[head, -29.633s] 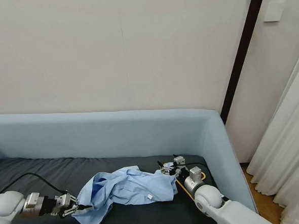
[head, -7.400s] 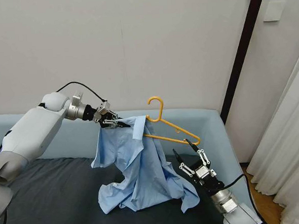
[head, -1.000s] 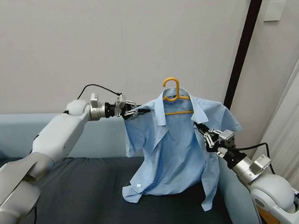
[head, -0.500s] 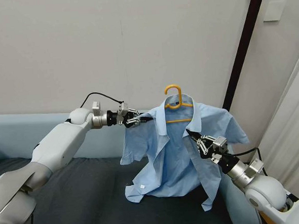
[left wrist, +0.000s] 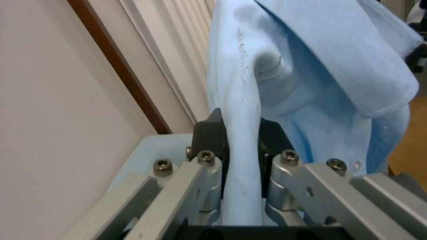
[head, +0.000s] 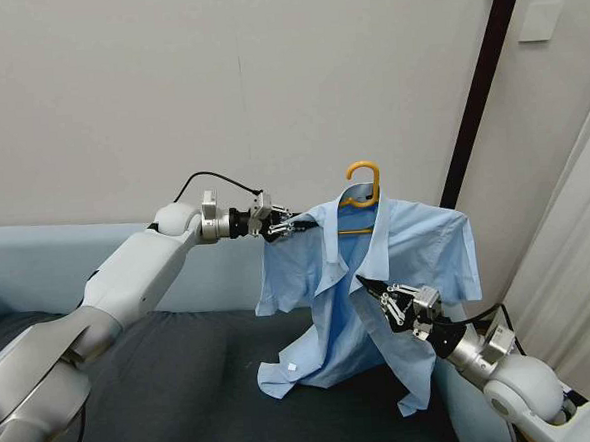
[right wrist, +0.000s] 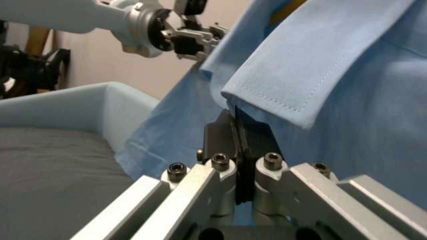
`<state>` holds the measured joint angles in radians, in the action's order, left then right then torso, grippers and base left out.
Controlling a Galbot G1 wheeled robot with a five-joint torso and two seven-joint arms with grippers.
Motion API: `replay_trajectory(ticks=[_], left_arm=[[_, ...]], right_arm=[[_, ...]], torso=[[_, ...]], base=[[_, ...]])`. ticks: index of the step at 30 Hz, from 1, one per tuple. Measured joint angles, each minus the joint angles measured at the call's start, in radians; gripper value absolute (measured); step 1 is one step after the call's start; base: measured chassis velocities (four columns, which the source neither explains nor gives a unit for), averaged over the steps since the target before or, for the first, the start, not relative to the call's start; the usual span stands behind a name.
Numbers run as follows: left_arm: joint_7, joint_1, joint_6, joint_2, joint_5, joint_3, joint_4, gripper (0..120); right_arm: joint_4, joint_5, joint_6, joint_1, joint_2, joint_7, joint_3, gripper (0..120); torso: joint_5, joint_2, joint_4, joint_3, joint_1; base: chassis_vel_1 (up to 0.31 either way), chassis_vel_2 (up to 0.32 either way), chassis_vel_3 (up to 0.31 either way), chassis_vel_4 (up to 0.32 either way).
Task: Pick up the clothes from the sofa and hang them on the clothes hanger.
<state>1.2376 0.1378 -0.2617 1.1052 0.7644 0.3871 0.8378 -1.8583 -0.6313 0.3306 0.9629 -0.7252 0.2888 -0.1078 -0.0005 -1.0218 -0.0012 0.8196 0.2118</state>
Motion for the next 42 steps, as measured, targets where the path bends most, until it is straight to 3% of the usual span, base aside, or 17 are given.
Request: replay_trajectory(ticks=[2,7,10,12,16,25,27,29,36,42], left_arm=[[0.007,0.002,-0.001,-0.011,0.001,0.001,0.002,7],[0.006,0.004,-0.011,-0.019,0.001,0.0,-0.006,7],[-0.006,0.022,-0.02,-0.015,-0.003,-0.008,-0.024,7],[-0.012,0.025,-0.021,-0.015,-0.004,-0.012,-0.027,7],[-0.012,0.037,-0.027,-0.017,-0.004,-0.028,-0.032,7],[0.098,0.037,-0.051,-0.037,-0.071,-0.043,0.017,7],[0.109,0.034,-0.054,-0.037,-0.086,-0.051,0.02,7],[0.137,0.024,-0.07,-0.036,-0.13,-0.066,0.022,7],[0.155,-0.003,-0.074,-0.025,-0.123,-0.056,0.027,7],[0.184,-0.011,-0.056,-0.023,-0.089,-0.056,0.038,7]], right_arm=[[0.006,0.006,0.007,-0.002,-0.005,-0.023,0.005,1],[0.012,0.003,0.015,0.001,-0.003,-0.032,0.016,19],[0.008,-0.036,0.026,0.022,0.029,0.051,0.001,34],[0.004,-0.056,0.032,0.027,0.039,0.088,-0.007,38],[-0.045,-0.154,0.068,0.053,0.106,0.235,-0.076,56],[-0.111,-0.381,-0.018,0.0,0.273,0.075,-0.176,86],[-0.108,-0.407,-0.029,-0.008,0.295,0.081,-0.185,91],[-0.089,-0.469,-0.052,-0.017,0.355,0.17,-0.197,98],[-0.048,-0.461,-0.11,-0.01,0.444,0.29,-0.192,100],[0.002,-0.377,-0.153,-0.011,0.452,0.341,-0.193,100]], torso=[[0.0,0.0,0.0003,0.0,0.0],[-0.0002,0.0,0.0003,0.0,0.0],[0.0,0.0,0.0,0.0,0.0],[0.0001,0.0,-0.0002,0.0,0.0],[0.0001,0.0,-0.0002,0.0,0.0],[-0.0002,0.0,0.0002,0.0,0.0],[0.0,0.0,0.0,0.0,0.0],[0.0,0.0,-0.0001,0.0,0.0],[-0.0002,0.0,0.0001,0.0,0.0],[0.0001,0.0,-0.0002,0.0,0.0]], base=[[0.0,0.0,0.0,0.0],[0.0,0.0,0.0,0.0],[0.0,0.0,0.0,0.0],[0.0,0.0,0.0,0.0],[0.0,0.0,0.0,0.0],[0.0,0.0,0.0,0.0],[0.0,0.0,0.0,0.0],[0.0,0.0,0.0,0.0],[0.0,0.0,0.0,0.0],[0.0,0.0,0.0,0.0]])
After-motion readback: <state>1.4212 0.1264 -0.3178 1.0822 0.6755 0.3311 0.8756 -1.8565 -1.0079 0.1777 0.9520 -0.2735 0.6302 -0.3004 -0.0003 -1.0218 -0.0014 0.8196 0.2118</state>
